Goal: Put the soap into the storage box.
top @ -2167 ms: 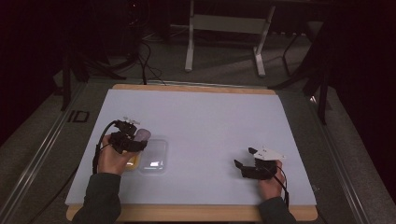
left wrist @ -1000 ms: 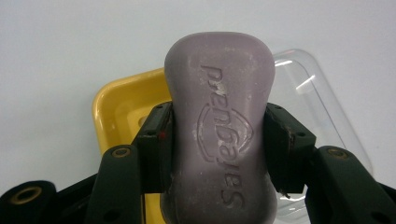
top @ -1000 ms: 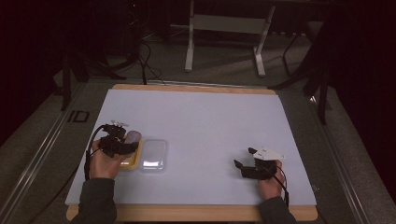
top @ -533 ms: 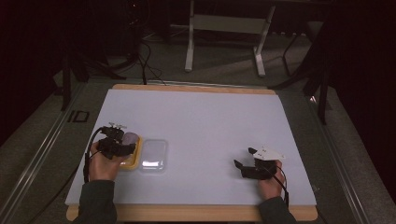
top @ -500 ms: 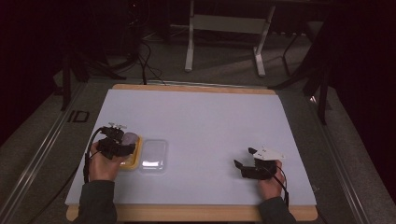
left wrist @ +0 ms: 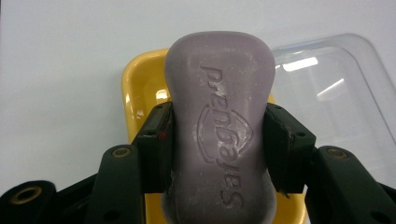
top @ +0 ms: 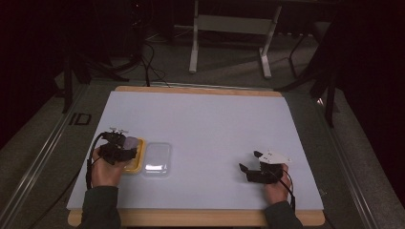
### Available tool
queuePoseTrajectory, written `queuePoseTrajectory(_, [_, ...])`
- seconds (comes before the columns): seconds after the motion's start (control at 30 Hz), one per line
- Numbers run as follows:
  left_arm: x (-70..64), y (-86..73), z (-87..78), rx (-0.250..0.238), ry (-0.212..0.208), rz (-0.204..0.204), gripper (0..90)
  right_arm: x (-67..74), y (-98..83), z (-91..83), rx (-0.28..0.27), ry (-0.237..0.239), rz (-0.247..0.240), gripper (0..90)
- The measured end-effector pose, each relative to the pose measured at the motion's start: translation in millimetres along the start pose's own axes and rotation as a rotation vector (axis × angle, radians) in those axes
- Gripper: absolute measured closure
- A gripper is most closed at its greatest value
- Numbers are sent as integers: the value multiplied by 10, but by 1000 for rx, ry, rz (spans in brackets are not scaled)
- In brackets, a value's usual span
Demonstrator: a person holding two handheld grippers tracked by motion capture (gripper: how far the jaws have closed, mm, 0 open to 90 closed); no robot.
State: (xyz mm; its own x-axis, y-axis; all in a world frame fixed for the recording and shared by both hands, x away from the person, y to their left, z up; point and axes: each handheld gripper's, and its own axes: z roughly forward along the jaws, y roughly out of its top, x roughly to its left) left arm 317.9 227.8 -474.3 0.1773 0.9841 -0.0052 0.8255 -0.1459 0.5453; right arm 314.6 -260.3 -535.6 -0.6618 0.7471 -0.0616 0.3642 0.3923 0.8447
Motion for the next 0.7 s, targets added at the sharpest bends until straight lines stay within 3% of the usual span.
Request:
queuePoseTrajectory(0.5, [5,-50,66,2,36,-29,492,0,0,0,0,0,1,204])
queuePoseTrajectory(0.7, [-23,-82,169,29,42,-32,492,0,0,0,0,0,0,204])
